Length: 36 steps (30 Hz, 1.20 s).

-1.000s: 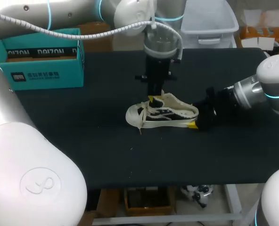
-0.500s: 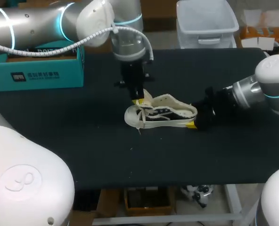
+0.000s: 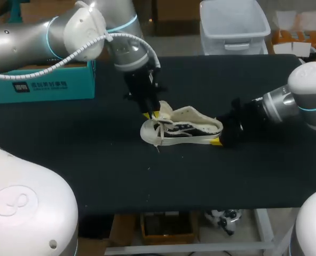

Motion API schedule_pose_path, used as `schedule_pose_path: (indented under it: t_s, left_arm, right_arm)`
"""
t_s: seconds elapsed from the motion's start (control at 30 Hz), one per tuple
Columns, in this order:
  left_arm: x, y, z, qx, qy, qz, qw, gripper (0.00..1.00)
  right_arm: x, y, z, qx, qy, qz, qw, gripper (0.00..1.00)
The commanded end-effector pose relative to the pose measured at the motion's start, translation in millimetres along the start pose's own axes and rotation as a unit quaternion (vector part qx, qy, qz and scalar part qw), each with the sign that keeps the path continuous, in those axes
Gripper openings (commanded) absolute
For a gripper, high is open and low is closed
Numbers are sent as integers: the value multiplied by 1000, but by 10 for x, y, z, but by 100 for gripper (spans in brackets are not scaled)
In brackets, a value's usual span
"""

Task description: Open the shoe tongue, take the insole out of the shoe, put the insole back into the shoe, and pack the shoe into the shoebox

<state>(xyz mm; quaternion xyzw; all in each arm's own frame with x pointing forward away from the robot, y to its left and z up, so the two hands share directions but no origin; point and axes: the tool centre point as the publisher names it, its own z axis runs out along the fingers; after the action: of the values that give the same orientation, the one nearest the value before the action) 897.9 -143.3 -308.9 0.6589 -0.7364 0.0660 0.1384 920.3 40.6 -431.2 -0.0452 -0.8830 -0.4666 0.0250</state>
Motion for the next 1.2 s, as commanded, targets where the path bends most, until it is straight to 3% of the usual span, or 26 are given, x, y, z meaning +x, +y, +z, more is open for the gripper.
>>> schedule_pose_path:
  t_s: [0.03,0.17,0.23,0.3,0.33,0.4,0.5,0.63,0.67,0.73,0.8,0.87,0.9,1.0,1.03,1.07,1.2]
  left_arm:
    - [23,157,-228,13,16,20,1000,57]
    - [157,205,-416,19,25,55,998,51]
    - [238,242,-506,24,27,82,996,35]
    - [313,270,-581,25,27,111,993,8]
    - [351,288,-608,27,26,130,991,0]
    - [420,300,-647,22,24,169,985,0]
    - [509,306,-690,-3,24,257,966,0]
    - [627,265,-736,-43,13,367,929,0]
    - [649,263,-754,-64,6,421,905,0]
    - [712,244,-800,-67,7,468,881,0]
    - [796,231,-850,-84,-2,529,845,0]
    - [856,233,-865,-84,-14,566,820,0]
    - [911,229,-863,-102,-31,602,791,0]
    - [968,234,-824,-119,-68,654,744,0]
    - [965,235,-810,-125,-80,657,740,0]
    - [948,222,-779,-131,-104,641,749,0]
    - [948,222,-779,-131,-104,641,749,0]
  right_arm:
    - [6,-71,24,-2,0,-1,1000,0]
    - [6,-71,24,-2,0,-1,1000,0]
    - [6,-71,24,-2,0,-1,1000,0]
    - [6,-71,24,-2,0,-1,1000,0]
    - [6,-71,24,-2,0,-1,1000,0]
    - [6,-71,24,-2,0,-1,1000,0]
    - [6,-71,24,-2,0,-1,1000,0]
    - [6,-71,24,-2,0,-1,1000,0]
    - [6,-71,24,-2,0,-1,1000,0]
    - [6,-71,24,-2,0,-1,1000,0]
    - [6,-71,24,-2,0,-1,1000,0]
    - [6,-71,24,-2,0,-1,1000,0]
    - [6,-71,24,-2,0,-1,1000,0]
    - [6,-71,24,-2,0,-1,1000,0]
    - [6,-71,24,-2,0,-1,1000,0]
    - [6,-71,24,-2,0,-1,1000,0]
    - [6,-71,24,-2,0,-1,1000,0]
